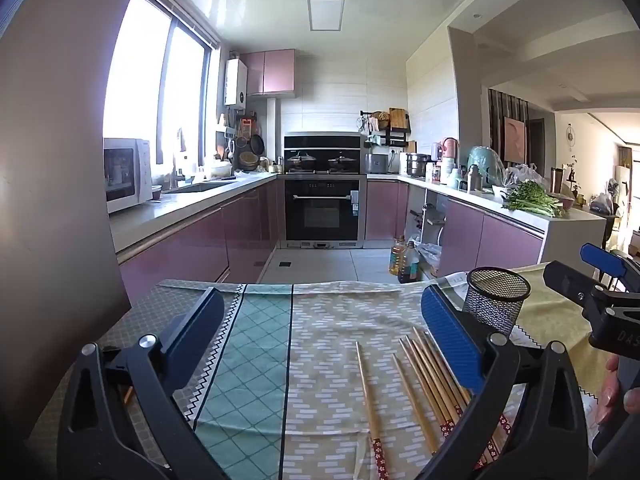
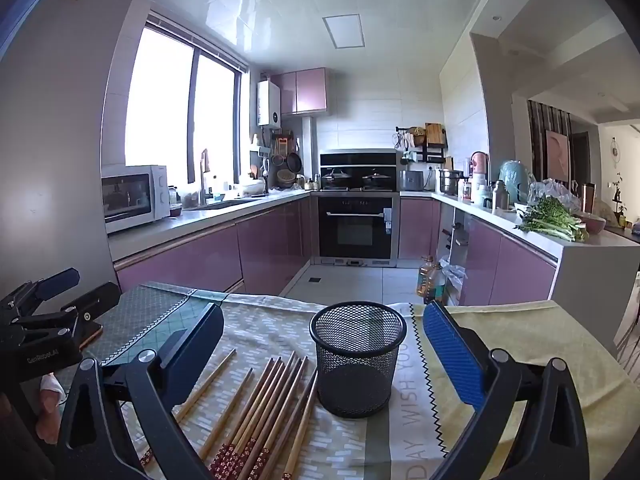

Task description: Organize utensils

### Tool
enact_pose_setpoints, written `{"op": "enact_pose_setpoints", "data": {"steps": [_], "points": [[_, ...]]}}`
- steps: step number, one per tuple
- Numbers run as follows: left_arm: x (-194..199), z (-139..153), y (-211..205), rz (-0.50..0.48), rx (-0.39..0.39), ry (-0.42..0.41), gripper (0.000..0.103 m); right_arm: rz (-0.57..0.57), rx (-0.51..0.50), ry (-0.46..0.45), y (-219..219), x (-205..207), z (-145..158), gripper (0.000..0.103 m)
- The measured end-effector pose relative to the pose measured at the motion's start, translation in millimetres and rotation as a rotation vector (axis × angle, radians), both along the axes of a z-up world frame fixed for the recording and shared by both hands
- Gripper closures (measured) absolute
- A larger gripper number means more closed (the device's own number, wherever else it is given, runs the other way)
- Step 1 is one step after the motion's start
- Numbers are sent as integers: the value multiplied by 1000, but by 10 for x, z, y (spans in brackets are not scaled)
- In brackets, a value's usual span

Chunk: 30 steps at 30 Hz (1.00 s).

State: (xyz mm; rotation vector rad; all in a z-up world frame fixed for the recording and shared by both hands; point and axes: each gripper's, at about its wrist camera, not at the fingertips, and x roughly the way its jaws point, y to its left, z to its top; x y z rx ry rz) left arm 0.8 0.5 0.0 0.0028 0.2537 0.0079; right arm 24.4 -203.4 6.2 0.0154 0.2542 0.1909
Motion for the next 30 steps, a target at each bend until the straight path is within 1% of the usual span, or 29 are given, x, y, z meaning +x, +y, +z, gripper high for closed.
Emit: {"op": "enact_pose_setpoints", "data": {"steps": [1,2,3,4,5,6,8,10,11,12,13,30], "points": [[-39,2,-22,-4,19,-36,6,-1,1,6,-16,13,-6,6],[-45,2,-23,-3,17,-36,6,0,5,12,-39,29,-13,6],[-52,3,-26,-1,15,-37,6,8,-26,-19,35,26,-11,6],[-59,4,-31,2,14,-38,6,6,-27,-20,51,23,-4,6],[-80,86,-81,-5,12,-42,6,5,-30,-24,70,11,10,6],[-89,97,-95,-7,12,-43,6,3,-31,-27,91,9,13,6],[-106,119,-128,-8,11,-43,6,-1,-23,-37,86,-47,27,6],[-99,111,-72,-12,3,-44,6,0,-16,-38,64,-54,42,6],[-104,121,-79,-12,3,-46,6,-1,-10,-48,62,-110,2,6],[-98,19,-30,-18,-2,-60,6,-1,-8,-49,69,-114,1,6],[-88,0,-24,-18,-2,-61,6,-1,-6,-49,76,-117,1,6],[-108,-14,-65,-24,-2,-81,6,-7,0,-57,24,-186,-4,6]]}}
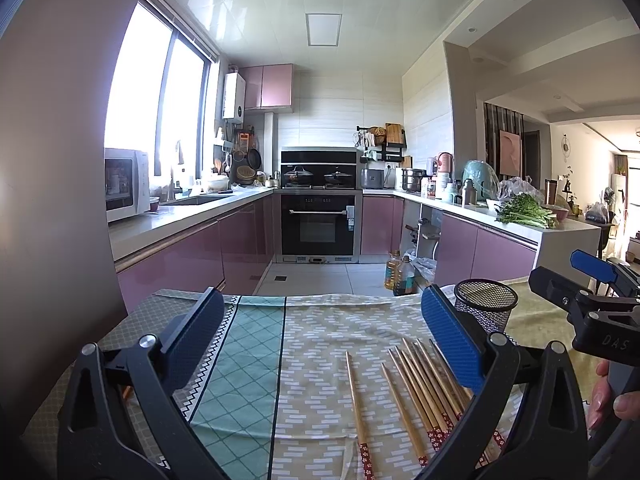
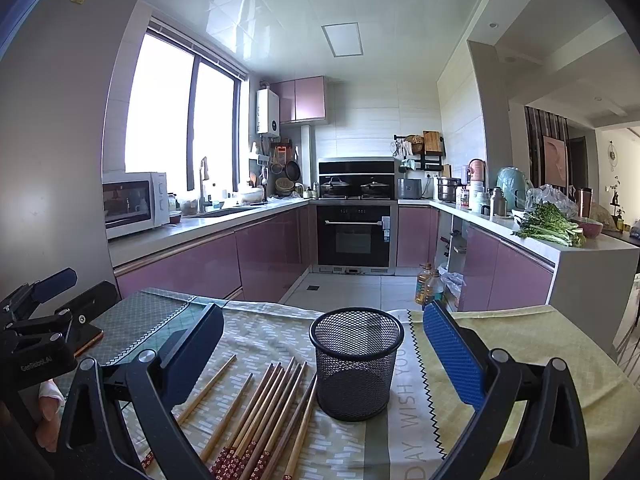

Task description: Organize utensils

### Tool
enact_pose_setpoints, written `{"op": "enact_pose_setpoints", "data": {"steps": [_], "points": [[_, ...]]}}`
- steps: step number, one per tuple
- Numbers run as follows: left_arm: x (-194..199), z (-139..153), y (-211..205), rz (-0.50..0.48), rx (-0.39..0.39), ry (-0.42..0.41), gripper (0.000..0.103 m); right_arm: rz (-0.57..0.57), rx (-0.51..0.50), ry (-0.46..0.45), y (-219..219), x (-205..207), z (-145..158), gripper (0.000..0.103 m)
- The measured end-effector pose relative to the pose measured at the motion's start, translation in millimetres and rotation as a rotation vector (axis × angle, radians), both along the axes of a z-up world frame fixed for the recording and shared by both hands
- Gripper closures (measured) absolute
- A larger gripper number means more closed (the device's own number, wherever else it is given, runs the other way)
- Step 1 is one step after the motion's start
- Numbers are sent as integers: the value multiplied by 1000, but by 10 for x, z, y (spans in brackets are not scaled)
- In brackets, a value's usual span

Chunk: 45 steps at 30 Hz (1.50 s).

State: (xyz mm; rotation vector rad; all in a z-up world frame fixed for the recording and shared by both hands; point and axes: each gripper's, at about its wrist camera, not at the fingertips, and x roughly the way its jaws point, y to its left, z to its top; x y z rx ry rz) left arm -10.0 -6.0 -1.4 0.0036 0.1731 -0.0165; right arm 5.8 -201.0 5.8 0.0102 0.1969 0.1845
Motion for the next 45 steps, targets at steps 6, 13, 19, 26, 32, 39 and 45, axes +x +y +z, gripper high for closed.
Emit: {"op": "enact_pose_setpoints", "data": {"steps": [6,13,19,26,32,39,45], "points": [[-8,7,8,1,1,-3,6,0,1,2,0,3,4,6],[-12,20,14,0,1,-7,6,-1,0,-3,2,-5,5,6],[-27,23,17,-2,-1,-9,6,-1,1,-4,4,-9,-7,6],[-35,26,7,2,1,-11,6,-6,3,-3,12,-12,-5,6],[-31,29,4,3,1,-11,6,-5,5,-4,15,-20,-8,6],[-29,36,-2,2,2,-12,6,-4,6,-5,23,-23,-7,6],[-34,36,2,3,-1,-14,6,-4,6,-4,23,-18,-7,6]]}}
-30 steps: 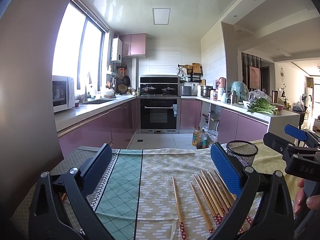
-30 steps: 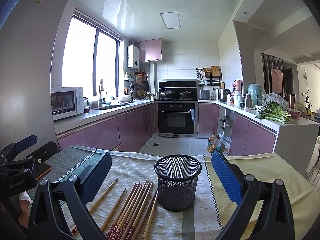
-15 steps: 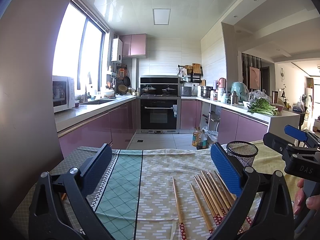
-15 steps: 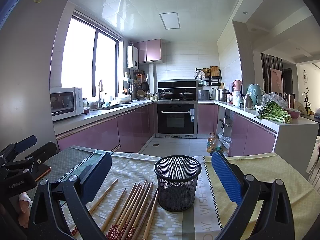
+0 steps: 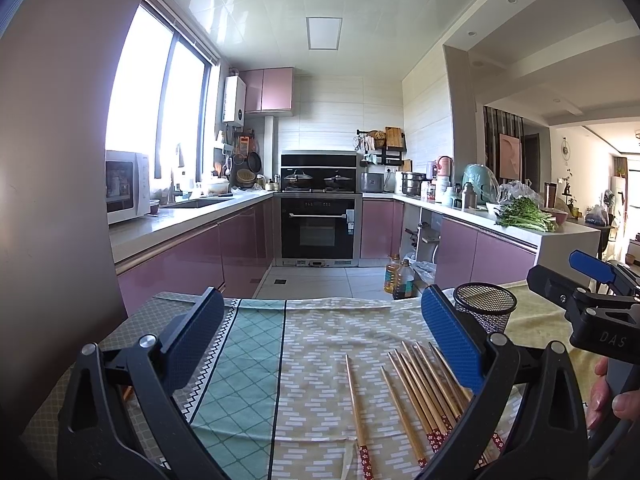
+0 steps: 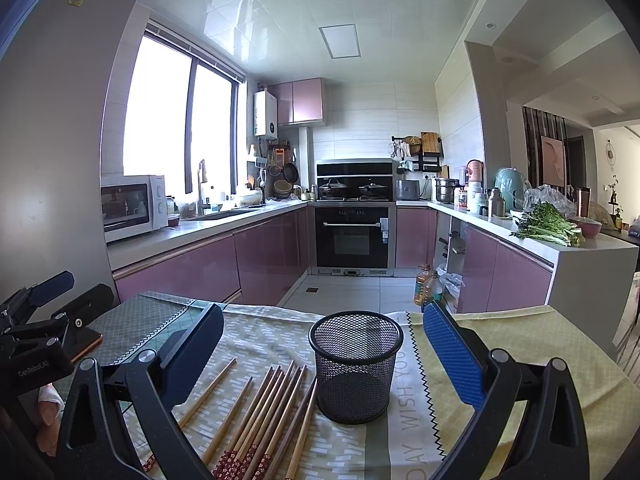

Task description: Organize utensils

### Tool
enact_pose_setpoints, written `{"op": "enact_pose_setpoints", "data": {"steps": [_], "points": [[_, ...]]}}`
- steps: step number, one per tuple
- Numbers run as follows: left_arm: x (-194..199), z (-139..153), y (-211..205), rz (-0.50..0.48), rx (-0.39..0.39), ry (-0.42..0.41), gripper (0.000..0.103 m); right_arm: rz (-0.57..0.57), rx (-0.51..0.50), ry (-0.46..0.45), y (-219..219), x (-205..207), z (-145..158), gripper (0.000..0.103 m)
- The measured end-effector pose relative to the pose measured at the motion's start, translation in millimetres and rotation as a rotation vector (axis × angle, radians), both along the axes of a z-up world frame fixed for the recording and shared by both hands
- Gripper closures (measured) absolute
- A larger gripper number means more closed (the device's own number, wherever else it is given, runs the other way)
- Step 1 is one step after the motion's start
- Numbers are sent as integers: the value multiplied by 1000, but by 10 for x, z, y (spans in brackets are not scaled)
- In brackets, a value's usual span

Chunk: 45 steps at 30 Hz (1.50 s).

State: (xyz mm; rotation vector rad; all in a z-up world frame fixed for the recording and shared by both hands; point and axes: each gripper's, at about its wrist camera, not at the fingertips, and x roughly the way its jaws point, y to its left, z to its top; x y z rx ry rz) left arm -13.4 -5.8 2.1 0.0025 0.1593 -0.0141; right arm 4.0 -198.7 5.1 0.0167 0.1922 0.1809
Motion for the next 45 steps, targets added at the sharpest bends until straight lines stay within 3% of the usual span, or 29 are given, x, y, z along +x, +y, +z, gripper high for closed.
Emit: {"op": "enact_pose_setpoints", "data": {"steps": [45], "points": [[43,-26,-23,-9,4,22,6,1,8,11,-35,43,-23,6]]}}
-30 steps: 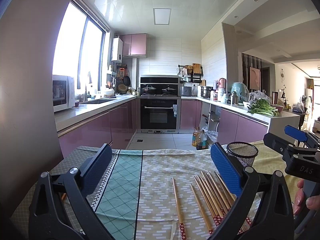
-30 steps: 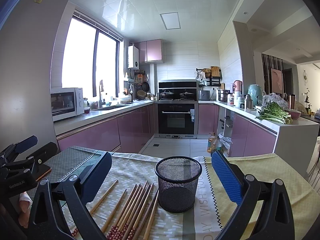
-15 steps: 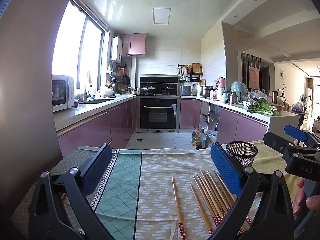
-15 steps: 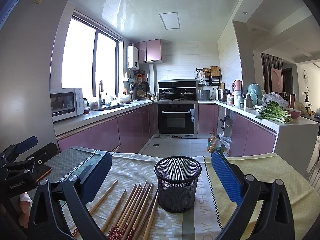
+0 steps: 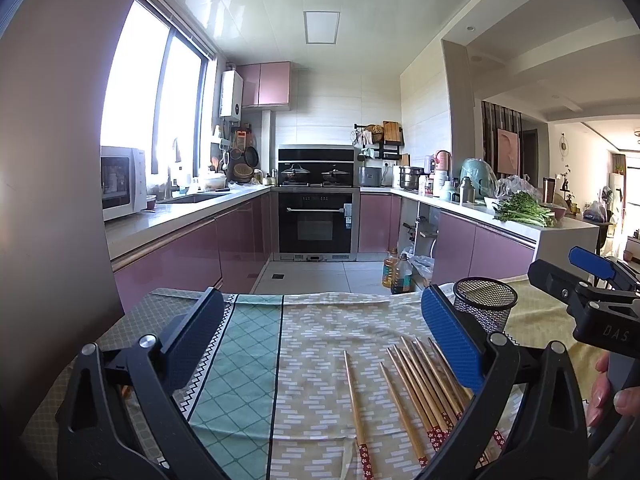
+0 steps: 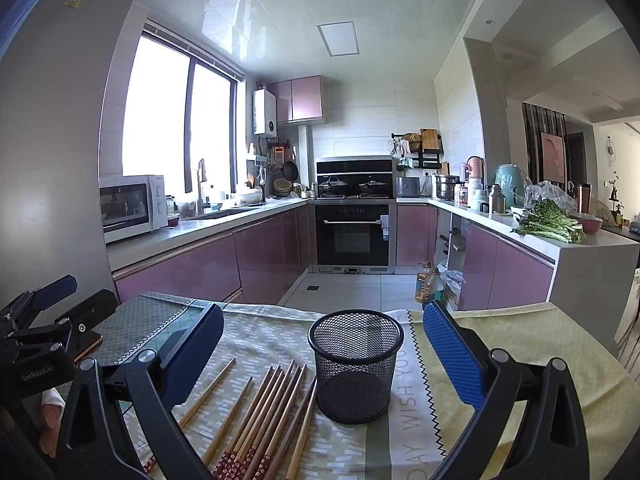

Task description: Organize utensils

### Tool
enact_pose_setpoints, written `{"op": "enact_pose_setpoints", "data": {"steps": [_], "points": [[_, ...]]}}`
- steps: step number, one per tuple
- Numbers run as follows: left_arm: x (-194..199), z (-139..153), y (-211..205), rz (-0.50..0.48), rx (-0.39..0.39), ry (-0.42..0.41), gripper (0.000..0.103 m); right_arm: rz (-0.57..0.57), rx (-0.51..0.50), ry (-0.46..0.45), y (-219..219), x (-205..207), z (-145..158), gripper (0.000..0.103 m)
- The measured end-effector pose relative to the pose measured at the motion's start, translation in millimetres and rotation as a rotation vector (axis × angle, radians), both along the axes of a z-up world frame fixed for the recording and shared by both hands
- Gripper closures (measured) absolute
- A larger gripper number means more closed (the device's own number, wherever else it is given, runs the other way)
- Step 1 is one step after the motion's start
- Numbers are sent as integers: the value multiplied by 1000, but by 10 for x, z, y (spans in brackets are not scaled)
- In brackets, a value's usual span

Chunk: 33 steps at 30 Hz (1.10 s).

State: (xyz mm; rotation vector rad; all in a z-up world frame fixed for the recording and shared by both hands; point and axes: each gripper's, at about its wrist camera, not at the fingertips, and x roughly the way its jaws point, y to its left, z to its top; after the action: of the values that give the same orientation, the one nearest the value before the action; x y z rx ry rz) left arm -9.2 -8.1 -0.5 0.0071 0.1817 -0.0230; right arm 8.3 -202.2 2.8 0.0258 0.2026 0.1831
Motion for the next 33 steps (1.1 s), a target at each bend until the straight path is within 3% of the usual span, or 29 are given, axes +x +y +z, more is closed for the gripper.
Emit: {"op": "enact_pose_setpoints", "data": {"steps": [8,11,18,22,25,33], "points": [[79,-59,17,-31,18,53,6,51,-14,99,9,99,-102,6],[180,-147,43,-44,25,120,6,76,-54,153,56,128,-190,6],[526,-466,113,-124,30,364,6,130,-101,357,125,343,-489,7],[682,-654,96,-151,57,462,8,145,-80,481,104,521,-677,25],[780,-781,62,-178,66,518,17,143,-90,542,126,612,-783,40],[986,-974,-130,-248,122,630,42,148,-113,643,177,787,-929,61]]}}
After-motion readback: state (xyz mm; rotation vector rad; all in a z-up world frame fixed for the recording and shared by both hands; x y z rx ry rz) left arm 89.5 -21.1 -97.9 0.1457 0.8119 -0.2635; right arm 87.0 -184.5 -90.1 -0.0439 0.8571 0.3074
